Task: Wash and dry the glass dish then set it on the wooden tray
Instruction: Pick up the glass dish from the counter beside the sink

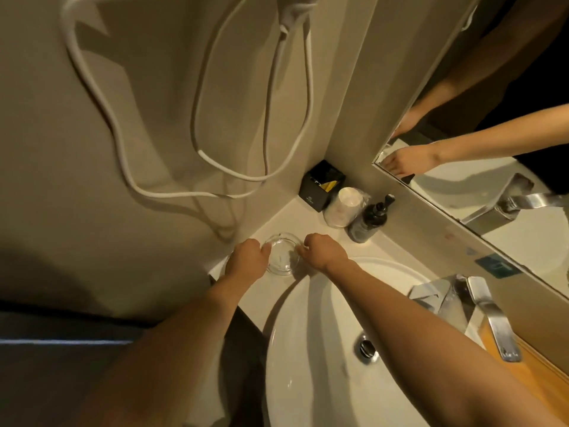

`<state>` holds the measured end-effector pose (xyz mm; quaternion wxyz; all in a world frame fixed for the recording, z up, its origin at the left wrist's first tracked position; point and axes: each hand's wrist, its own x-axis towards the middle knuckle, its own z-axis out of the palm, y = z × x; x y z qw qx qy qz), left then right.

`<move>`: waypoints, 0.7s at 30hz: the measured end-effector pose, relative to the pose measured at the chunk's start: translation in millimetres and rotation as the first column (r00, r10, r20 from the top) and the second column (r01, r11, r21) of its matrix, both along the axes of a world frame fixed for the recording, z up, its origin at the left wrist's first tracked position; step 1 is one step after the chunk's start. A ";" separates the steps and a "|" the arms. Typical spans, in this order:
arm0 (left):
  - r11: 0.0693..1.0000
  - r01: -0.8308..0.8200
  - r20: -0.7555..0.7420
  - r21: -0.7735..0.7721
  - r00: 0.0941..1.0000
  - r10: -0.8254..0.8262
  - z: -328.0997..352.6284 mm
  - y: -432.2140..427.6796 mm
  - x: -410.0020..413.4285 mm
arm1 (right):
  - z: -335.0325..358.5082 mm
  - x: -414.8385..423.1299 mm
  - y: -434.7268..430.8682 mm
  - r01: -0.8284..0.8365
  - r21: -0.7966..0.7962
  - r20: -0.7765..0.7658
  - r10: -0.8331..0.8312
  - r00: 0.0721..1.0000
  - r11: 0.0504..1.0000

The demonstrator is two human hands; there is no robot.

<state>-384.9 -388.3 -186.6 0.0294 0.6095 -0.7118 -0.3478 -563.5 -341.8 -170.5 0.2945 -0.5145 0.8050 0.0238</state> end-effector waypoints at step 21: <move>0.982 -0.164 -0.344 -0.098 0.931 0.121 34.3 4.5 -1.0 | 39.0 14.1 22.3 0.127 -0.252 0.003 -0.130 0.991 0.959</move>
